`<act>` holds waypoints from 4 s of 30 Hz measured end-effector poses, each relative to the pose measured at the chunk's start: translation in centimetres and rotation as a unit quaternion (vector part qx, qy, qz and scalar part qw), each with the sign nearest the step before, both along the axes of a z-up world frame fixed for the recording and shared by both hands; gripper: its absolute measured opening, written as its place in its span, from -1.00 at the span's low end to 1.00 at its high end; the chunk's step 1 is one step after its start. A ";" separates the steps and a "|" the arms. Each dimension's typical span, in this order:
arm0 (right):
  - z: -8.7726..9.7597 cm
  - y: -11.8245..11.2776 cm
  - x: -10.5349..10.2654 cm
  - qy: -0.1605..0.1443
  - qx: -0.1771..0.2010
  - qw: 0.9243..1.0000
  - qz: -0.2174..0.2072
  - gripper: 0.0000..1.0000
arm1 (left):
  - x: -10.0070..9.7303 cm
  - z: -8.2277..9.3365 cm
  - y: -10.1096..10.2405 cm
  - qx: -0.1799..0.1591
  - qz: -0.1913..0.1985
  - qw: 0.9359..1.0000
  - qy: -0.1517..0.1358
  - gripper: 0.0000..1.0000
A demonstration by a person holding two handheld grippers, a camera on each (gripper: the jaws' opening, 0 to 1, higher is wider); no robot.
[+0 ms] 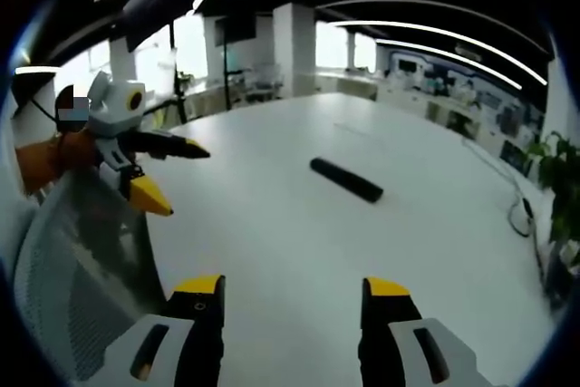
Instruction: Press the specified remote control buttons in sequence, fully releasing each button before pressing the next.
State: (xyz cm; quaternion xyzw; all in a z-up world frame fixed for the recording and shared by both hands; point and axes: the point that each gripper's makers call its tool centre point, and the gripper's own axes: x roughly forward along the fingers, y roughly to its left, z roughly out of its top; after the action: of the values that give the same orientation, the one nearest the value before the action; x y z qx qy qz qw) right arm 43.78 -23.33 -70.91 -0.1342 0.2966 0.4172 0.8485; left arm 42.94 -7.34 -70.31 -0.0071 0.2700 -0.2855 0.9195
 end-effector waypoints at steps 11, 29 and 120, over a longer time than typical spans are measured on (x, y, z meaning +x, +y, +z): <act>1.1 0.5 1.4 -0.013 0.003 1.000 0.003 0.17 | 0.7 0.4 0.8 0.021 -0.005 1.000 -0.002 1.00; 2.0 0.5 4.3 -0.022 0.010 1.000 -0.006 0.13 | 3.8 0.9 2.5 0.041 -0.007 0.999 -0.013 1.00; -2.2 1.2 17.2 0.000 -0.008 1.000 0.011 0.05 | 19.2 -4.4 2.7 0.120 -0.114 0.986 0.011 0.79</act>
State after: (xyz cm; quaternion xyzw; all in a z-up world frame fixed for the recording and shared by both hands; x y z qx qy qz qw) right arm 60.98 -22.10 -73.16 -0.1449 0.2981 0.4242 0.8427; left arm 62.18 -4.66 -74.71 0.1315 0.3112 -0.3540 0.8721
